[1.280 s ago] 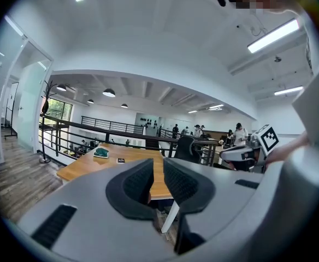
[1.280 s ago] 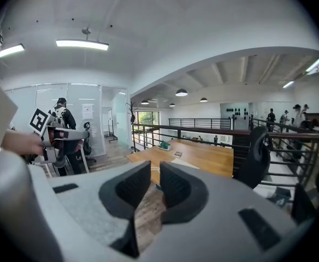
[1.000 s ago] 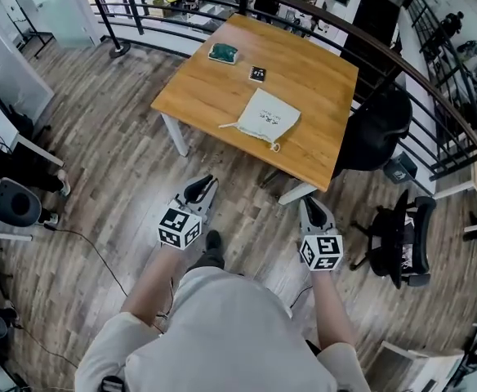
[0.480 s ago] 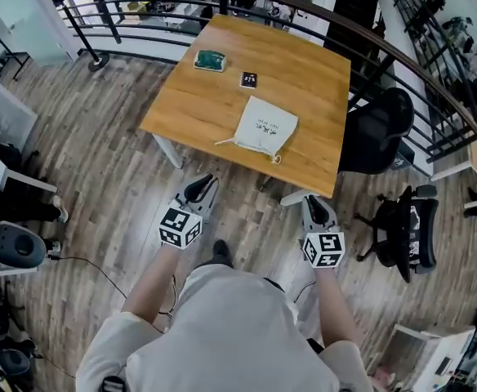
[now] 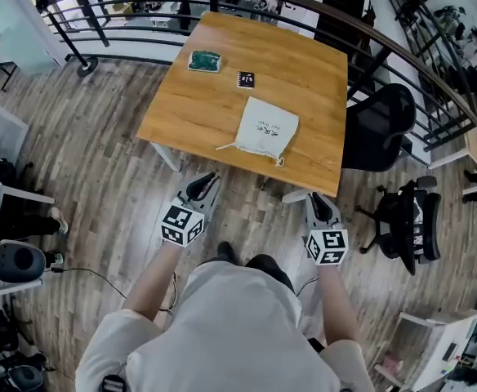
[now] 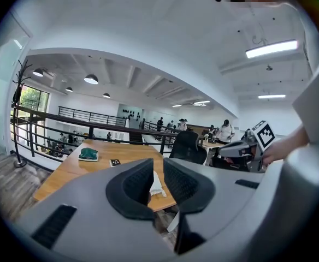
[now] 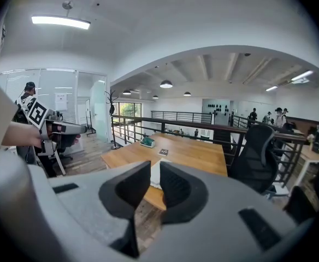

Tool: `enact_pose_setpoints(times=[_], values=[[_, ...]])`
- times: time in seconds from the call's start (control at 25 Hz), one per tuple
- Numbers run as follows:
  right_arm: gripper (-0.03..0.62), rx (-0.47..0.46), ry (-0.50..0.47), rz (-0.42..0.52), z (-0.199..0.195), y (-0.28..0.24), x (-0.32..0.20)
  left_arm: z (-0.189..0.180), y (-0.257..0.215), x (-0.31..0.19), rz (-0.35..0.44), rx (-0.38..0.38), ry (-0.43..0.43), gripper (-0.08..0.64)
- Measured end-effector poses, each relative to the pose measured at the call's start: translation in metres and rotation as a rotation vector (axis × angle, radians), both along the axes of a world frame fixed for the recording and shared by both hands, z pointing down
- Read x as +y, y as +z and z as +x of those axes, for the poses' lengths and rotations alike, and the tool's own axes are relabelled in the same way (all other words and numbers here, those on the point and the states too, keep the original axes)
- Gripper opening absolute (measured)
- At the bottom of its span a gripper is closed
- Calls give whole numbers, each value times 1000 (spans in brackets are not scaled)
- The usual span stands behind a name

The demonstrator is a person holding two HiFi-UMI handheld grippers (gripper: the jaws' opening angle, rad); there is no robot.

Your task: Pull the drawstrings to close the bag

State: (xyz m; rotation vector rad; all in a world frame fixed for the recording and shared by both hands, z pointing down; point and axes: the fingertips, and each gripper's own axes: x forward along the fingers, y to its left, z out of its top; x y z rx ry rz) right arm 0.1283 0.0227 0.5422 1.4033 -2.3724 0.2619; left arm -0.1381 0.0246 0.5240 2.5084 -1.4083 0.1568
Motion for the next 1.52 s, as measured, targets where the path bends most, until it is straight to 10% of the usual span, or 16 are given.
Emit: enact_pose_setpoints(times=[0.88, 1.52], values=[[38, -13, -50, -80, 9, 44, -88, 22, 43, -76, -91, -10, -21, 49], [38, 92, -266, -281, 21, 173, -186, 57, 140, -157, -270, -88, -41, 49]])
